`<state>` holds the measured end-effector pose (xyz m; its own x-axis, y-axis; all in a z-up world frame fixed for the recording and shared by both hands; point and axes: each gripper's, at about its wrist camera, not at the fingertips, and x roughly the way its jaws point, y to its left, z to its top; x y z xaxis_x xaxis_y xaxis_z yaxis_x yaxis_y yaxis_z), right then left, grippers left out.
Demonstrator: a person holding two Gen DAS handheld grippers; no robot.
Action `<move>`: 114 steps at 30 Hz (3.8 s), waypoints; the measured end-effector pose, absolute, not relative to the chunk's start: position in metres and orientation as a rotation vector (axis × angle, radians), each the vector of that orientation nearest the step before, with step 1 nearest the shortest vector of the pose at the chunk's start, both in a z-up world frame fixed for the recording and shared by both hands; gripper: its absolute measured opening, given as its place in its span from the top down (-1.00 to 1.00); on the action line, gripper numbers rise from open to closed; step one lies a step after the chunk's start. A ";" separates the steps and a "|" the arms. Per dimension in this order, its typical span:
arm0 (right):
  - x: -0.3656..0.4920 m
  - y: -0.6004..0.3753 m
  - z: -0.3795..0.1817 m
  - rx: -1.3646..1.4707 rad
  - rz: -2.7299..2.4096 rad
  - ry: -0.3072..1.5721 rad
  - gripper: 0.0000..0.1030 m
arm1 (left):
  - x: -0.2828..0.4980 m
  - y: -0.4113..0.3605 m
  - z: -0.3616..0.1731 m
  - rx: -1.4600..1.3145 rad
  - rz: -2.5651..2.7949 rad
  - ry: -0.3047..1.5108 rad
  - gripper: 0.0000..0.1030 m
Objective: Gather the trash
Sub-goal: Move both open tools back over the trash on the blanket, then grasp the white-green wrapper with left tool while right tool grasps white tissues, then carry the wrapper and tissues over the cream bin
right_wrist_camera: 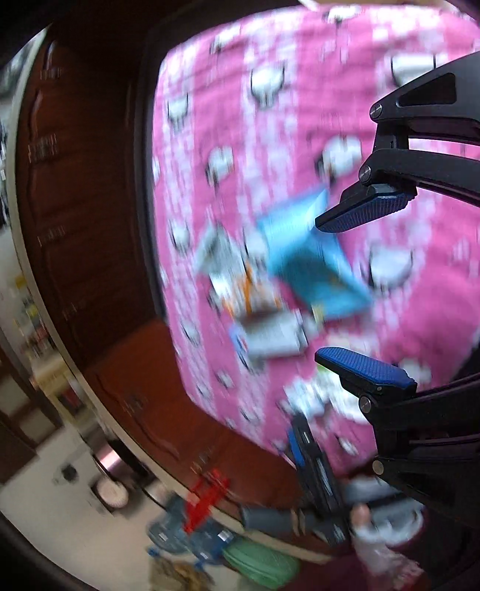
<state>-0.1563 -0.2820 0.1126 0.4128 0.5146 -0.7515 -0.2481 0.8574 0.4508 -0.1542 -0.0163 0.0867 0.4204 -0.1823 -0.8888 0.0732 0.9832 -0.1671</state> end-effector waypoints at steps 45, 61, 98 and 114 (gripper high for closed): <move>-0.162 -0.155 0.057 0.038 0.708 1.090 0.74 | -0.159 0.005 0.103 -0.120 -0.199 1.059 0.59; -0.183 -0.287 0.142 0.183 0.504 0.858 0.74 | -0.157 -0.110 0.149 -0.050 -0.438 0.987 0.59; -0.263 -0.533 0.151 0.365 -0.031 0.775 0.74 | -0.175 -0.390 0.151 0.197 -0.835 0.992 0.59; -0.285 -0.605 0.120 0.427 -0.214 0.831 0.74 | -0.180 -0.475 0.116 0.198 -0.932 1.070 0.59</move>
<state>-0.2845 -0.6054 0.1201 0.6591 -0.0187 -0.7518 0.3474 0.8942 0.2823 -0.1803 -0.4753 0.1160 0.1543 -0.5550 -0.8174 0.7333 0.6188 -0.2817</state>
